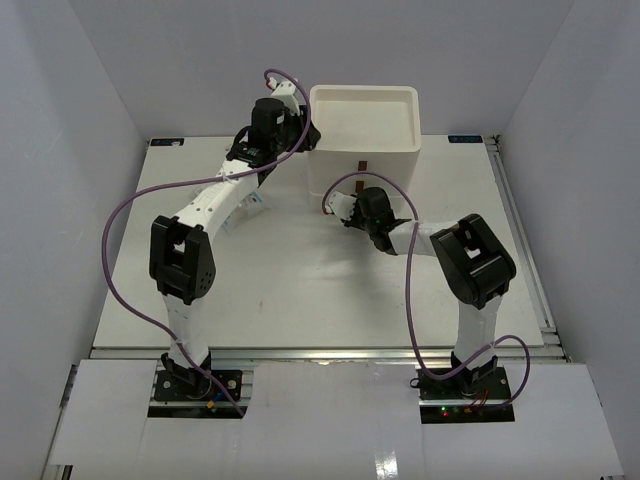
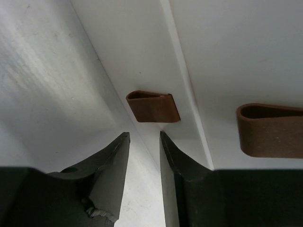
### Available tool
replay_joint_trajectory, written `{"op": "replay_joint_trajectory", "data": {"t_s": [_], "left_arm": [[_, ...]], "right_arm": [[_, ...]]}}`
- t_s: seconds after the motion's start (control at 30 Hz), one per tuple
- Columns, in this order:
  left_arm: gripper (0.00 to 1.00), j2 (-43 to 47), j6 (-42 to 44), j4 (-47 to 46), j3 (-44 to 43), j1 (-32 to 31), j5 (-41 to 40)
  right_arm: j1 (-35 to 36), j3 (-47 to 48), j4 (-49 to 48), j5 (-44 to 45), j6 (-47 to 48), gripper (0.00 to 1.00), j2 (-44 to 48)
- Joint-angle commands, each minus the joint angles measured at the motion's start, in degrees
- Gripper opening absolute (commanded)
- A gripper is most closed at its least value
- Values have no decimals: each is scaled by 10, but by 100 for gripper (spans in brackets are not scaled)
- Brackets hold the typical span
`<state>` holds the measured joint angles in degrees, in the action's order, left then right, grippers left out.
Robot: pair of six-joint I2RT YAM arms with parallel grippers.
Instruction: Organize the makeup
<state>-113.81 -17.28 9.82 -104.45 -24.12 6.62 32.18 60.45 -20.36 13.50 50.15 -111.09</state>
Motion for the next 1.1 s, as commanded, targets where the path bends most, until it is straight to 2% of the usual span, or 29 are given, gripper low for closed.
{"op": "replay_joint_trajectory", "data": {"t_s": [0.0, 0.2, 0.33, 0.5, 0.57, 0.67, 0.7, 0.77, 0.87, 1.07], "left_arm": [[40, -11, -1, 58, 32, -17, 81], [42, -11, -16, 53, 30, -17, 84], [47, -7, -23, 53, 22, -17, 80], [53, 7, -23, 55, -5, -9, 66], [61, 18, -21, 56, -19, -5, 57], [71, 39, 0, 57, -34, 1, 43], [76, 45, 15, 57, -35, 3, 34], [86, 72, 31, 61, -27, 8, 5], [93, 120, 70, 56, 13, 21, -22], [95, 243, 150, 33, 181, 56, -26]], "right_arm": [[-7, 12, -94, 36, 12, 44, 0], [-10, 9, -90, 25, 3, 52, 8], [-10, -11, -13, -66, -35, 52, 75], [-29, -30, 180, -285, -111, 53, 242], [-46, -31, 255, -365, -125, 58, 299], [-98, -34, 380, -531, -71, 64, 370], [-112, -36, 403, -604, -50, 67, 393], [-156, -46, 450, -693, -37, 71, 420], [-206, -67, 487, -748, -12, 71, 441], [-273, -98, 493, -814, -15, 72, 486]]}}
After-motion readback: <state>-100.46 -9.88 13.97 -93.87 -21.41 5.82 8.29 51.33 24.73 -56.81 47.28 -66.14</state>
